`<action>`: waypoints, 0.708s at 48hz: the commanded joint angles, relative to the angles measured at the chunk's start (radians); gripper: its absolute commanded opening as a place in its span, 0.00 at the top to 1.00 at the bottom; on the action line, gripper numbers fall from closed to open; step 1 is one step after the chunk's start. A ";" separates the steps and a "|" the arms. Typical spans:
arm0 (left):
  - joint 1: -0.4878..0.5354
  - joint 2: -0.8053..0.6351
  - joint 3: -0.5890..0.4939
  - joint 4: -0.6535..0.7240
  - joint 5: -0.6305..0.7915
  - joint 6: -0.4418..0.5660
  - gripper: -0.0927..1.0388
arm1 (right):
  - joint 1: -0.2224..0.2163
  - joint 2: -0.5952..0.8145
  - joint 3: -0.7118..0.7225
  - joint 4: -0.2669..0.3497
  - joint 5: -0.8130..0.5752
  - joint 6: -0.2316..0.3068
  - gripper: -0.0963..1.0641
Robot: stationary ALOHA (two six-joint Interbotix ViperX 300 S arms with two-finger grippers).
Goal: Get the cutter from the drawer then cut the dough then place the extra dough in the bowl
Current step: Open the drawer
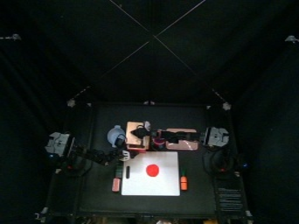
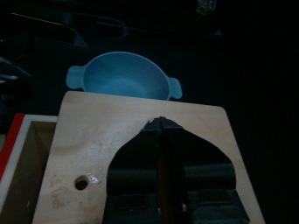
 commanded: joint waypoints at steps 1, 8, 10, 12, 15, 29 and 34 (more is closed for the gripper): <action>-0.035 -0.015 -0.012 0.000 0.005 0.002 0.32 | -0.009 -0.008 0.002 -0.002 0.029 0.002 0.98; -0.067 -0.023 -0.012 0.003 0.031 0.005 0.32 | -0.014 -0.009 -0.002 -0.003 0.046 0.002 0.98; -0.075 -0.026 -0.011 0.003 0.040 0.006 0.32 | -0.015 -0.008 -0.002 -0.003 0.048 0.002 0.98; -0.083 -0.029 -0.009 0.006 0.048 0.005 0.32 | -0.017 -0.008 -0.002 -0.003 0.048 0.002 0.98; -0.091 -0.034 -0.008 0.011 0.060 0.005 0.32 | -0.021 -0.009 -0.002 -0.003 0.048 0.002 0.98; -0.117 -0.043 -0.018 0.038 0.091 0.005 0.32 | -0.032 -0.009 -0.002 -0.003 0.048 0.000 0.98; -0.121 -0.043 -0.020 0.041 0.092 0.003 0.32 | -0.032 -0.009 0.000 -0.003 0.048 0.000 0.98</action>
